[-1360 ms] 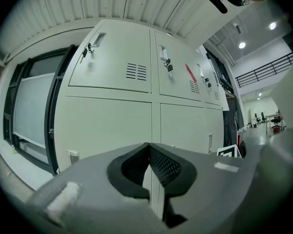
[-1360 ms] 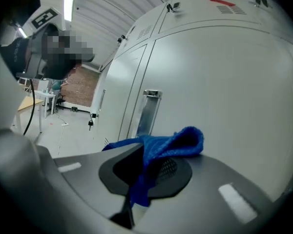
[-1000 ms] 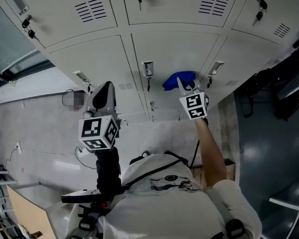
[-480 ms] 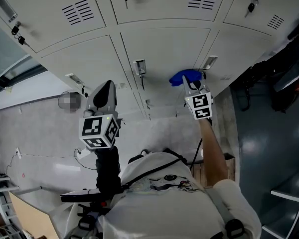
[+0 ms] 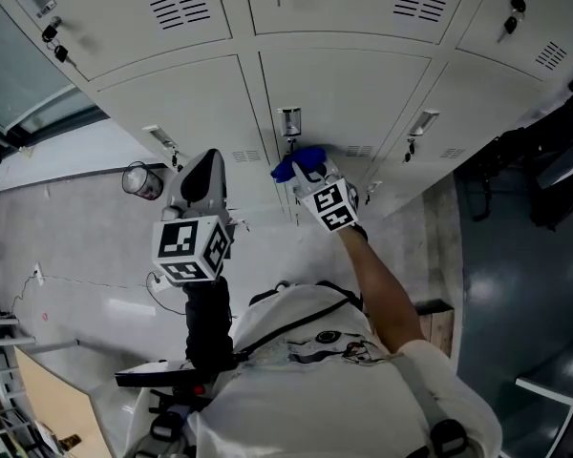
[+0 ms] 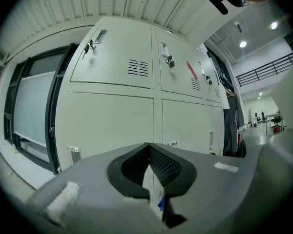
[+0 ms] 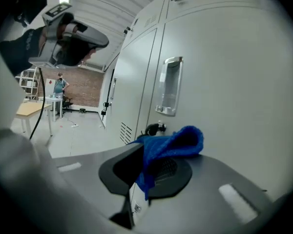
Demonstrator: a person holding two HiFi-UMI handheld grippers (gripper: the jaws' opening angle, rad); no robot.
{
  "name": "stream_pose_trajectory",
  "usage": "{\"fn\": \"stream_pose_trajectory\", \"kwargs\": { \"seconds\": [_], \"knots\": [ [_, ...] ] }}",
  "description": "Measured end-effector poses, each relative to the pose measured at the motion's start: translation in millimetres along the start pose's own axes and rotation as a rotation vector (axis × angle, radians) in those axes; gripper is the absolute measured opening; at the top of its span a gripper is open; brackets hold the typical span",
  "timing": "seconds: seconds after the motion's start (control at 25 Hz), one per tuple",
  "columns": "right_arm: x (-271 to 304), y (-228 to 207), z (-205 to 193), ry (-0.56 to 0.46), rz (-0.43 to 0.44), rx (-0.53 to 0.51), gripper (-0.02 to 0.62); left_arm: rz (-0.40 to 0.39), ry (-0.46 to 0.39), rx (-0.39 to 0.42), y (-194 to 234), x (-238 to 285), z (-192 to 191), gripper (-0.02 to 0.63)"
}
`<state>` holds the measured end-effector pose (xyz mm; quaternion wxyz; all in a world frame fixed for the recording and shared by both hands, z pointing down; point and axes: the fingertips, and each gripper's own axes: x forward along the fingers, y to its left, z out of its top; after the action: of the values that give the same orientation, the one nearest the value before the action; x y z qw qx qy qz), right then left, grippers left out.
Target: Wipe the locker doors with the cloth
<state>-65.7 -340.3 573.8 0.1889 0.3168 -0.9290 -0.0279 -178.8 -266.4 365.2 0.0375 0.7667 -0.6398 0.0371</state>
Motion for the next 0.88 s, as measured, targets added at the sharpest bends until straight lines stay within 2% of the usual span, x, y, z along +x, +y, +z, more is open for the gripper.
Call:
{"fn": "stream_pose_trajectory", "kwargs": {
  "seconds": [0.16,0.32,0.6,0.88],
  "knots": [
    [27,0,-6,0.049,-0.007,0.002,0.028,0.021,0.001,-0.003,8,-6,-2,-0.002],
    [26,-7,-11,0.07,-0.026,-0.026,0.027,0.037,-0.004,-0.007,14,-8,-1,-0.002],
    [-17,-57,-39,0.094,-0.135,0.009,0.028,0.015,0.011,-0.008,5,0,-5,-0.002],
    [-70,-120,-76,0.148,-0.262,0.056,0.028,-0.037,0.025,0.004,-24,16,-7,-0.002]
  ]
}}
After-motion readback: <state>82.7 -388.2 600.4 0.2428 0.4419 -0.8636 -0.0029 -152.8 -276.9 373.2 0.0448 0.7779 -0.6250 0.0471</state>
